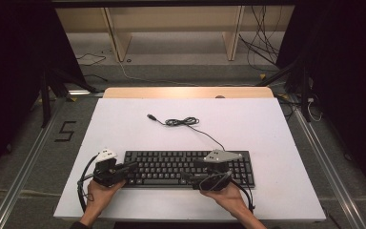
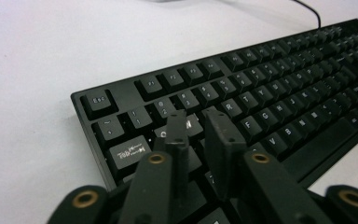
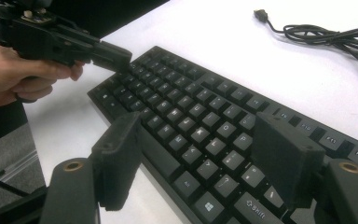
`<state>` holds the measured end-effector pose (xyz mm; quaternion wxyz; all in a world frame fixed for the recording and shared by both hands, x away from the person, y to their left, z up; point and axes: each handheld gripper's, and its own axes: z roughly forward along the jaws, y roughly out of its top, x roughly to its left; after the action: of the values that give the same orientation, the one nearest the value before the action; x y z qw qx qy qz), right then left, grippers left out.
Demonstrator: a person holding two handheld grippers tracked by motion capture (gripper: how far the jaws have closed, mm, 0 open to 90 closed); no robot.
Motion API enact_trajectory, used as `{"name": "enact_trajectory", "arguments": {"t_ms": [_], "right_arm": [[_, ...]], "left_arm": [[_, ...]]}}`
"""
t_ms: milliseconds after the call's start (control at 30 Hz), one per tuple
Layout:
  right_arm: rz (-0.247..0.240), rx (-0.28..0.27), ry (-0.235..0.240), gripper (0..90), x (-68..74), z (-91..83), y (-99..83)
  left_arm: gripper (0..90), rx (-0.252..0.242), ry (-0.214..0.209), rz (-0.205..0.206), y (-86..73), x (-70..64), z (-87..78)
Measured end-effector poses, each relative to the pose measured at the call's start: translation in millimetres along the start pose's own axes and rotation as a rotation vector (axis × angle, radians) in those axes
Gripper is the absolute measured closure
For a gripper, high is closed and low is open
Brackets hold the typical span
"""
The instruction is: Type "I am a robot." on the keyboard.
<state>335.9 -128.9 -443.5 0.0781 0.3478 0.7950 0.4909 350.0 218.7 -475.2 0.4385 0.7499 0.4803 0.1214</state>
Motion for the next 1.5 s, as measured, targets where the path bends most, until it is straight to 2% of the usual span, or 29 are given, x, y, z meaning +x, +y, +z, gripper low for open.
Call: {"name": "enact_trajectory", "arguments": {"t_ms": [400, 600, 733, 800, 833, 1033, 1133, 1367, 1500], "right_arm": [[-0.003, -0.005, 0.006, 34.0, 1.5, -2.5, -0.6], [-0.003, -0.005, 0.007, 33.7, 2.1, -2.1, -0.7], [-0.003, -0.007, 0.009, 33.6, 2.6, -2.2, -0.6], [-0.003, -0.008, 0.01, 33.5, 2.8, -2.1, -0.6], [-0.003, -0.007, 0.01, 33.5, 3.0, -2.1, -0.7], [-0.004, -0.005, 0.011, 33.5, 3.7, -1.8, -0.8], [-0.006, -0.006, 0.013, 33.5, 4.3, -1.5, -0.8], [-0.007, -0.012, 0.012, 33.5, 4.5, -0.3, -0.6], [-0.01, -0.016, 0.01, 33.6, 4.1, 1.2, -0.9]], "left_arm": [[88.6, 0.035, 0.008, 0.019, -0.9, 1.8, 3.8], [88.9, 0.061, 0.007, 0.034, -2.0, -0.2, 8.2], [89.0, 0.063, 0.007, 0.027, -2.3, -0.7, 9.8], [89.0, 0.08, 0.008, 0.029, -3.5, -0.2, 11.9], [89.0, 0.079, -0.002, 0.022, -3.7, 0.1, 12.1], [89.1, 0.083, -0.002, 0.022, -3.1, 0.1, 11.9], [88.8, 0.07, -0.001, 0.021, -2.3, -0.2, 10.1], [75.9, 0.002, -0.014, 0.007, 1.9, -1.4, -1.5], [63.1, -0.028, -0.028, -0.003, 2.6, -2.1, -7.4]]}}
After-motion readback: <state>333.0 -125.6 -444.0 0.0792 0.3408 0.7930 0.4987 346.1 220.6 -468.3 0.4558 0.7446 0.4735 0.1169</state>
